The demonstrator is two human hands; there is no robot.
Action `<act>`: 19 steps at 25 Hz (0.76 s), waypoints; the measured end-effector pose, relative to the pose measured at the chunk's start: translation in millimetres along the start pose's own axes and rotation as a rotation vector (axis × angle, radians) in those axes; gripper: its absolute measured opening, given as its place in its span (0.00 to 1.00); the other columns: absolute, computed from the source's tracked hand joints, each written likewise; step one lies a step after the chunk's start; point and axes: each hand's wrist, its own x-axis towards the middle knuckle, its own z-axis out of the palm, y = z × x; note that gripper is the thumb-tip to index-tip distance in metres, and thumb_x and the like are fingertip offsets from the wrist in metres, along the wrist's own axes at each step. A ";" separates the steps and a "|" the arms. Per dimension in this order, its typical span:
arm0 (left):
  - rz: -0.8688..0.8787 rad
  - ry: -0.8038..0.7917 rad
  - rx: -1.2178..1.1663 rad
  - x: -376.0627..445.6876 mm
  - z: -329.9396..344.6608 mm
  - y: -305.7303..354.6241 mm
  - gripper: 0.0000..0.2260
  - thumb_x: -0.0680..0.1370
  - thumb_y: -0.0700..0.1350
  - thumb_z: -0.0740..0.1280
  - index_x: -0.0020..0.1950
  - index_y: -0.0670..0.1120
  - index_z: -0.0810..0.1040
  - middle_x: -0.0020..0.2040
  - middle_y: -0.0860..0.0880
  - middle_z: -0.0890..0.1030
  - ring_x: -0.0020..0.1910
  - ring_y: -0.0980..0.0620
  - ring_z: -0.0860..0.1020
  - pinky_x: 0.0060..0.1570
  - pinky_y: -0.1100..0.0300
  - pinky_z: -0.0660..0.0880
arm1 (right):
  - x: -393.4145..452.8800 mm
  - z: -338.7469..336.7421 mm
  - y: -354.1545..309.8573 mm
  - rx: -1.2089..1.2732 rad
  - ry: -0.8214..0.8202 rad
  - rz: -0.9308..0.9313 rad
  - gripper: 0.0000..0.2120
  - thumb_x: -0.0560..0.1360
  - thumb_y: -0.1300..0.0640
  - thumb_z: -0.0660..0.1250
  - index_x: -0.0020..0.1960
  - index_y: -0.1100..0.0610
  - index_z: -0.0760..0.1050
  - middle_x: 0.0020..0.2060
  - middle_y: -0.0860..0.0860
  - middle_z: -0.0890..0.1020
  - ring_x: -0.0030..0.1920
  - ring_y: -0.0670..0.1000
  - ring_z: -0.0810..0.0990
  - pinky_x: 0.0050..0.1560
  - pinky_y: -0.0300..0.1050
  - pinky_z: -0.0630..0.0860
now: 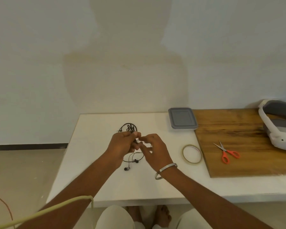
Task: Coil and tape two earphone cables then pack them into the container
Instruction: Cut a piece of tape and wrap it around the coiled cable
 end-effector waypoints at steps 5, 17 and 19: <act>0.010 -0.033 -0.022 10.6 4.5 -19.6 0.09 0.81 0.40 0.64 0.53 0.35 0.80 0.41 0.43 0.83 0.31 0.53 0.82 0.37 0.64 0.81 | -3.6 -44.0 78.4 -0.159 0.079 0.179 0.08 0.74 0.60 0.66 0.53 0.59 0.77 0.51 0.54 0.76 0.45 0.48 0.77 0.41 0.27 0.70; -0.028 -0.102 0.109 43.2 34.1 -59.8 0.08 0.79 0.38 0.66 0.50 0.34 0.81 0.39 0.41 0.83 0.30 0.52 0.82 0.33 0.65 0.79 | 29.1 -119.7 185.8 -0.655 -0.174 0.347 0.14 0.71 0.58 0.69 0.56 0.57 0.76 0.54 0.55 0.76 0.55 0.57 0.75 0.59 0.50 0.71; -0.025 -0.106 0.121 50.7 40.8 -62.5 0.07 0.79 0.39 0.67 0.51 0.35 0.81 0.40 0.41 0.83 0.31 0.51 0.83 0.34 0.64 0.80 | 30.4 -116.0 188.4 -0.638 -0.191 0.300 0.13 0.71 0.58 0.69 0.55 0.57 0.76 0.52 0.54 0.77 0.54 0.55 0.75 0.56 0.47 0.71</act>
